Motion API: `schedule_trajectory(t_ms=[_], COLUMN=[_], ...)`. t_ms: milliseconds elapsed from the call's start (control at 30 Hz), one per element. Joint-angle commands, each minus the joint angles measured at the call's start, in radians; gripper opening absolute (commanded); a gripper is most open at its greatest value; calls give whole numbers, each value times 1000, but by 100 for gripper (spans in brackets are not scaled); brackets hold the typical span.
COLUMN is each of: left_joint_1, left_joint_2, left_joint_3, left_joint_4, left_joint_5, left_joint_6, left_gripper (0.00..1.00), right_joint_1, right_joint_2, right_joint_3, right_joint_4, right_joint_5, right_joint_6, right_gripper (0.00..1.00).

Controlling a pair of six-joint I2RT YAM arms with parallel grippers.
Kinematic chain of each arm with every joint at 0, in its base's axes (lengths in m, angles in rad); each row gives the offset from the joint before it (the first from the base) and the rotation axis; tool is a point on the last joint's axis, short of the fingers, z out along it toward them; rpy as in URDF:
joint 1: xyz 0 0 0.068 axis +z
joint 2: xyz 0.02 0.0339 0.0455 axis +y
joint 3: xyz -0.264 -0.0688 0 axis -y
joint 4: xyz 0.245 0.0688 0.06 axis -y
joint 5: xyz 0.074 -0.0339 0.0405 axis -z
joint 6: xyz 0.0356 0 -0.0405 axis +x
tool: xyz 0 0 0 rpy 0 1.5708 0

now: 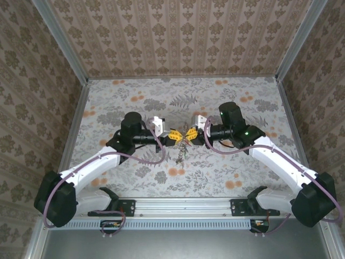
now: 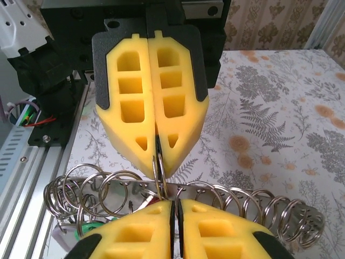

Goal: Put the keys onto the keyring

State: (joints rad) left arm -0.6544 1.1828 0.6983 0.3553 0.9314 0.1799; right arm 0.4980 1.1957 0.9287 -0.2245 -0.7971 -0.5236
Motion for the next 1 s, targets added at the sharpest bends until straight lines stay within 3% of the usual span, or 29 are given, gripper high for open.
schedule_trajectory(t_ms=[0, 133, 233, 533, 767, 967], left_joint_1=[0, -7, -13, -27, -37, -41], left_joint_2=[-8, -6, 7, 5, -15, -22], left_joint_3=[-6, -53, -80, -85, -108, -91], left_joint_4=[111, 246, 317, 319, 367, 299], left_joint_5=[38, -28, -55, -80, -129, -102], left_joint_6=[-43, -108, -150, -164, -178, -130], left_gripper=[0, 0, 0, 0, 0, 0], right_joint_1=[11, 26, 31, 19, -7, -13], right_joint_2=[23, 36, 35, -23, -113, -149], right_joint_3=[-6, -21, -39, -85, -214, -233], right_joint_4=[32, 56, 93, 113, 308, 338], right_joint_5=[-43, -16, -25, -13, 14, 39], right_joint_6=[17, 19, 39, 43, 130, 131], right_gripper=[10, 8, 14, 20, 24, 31])
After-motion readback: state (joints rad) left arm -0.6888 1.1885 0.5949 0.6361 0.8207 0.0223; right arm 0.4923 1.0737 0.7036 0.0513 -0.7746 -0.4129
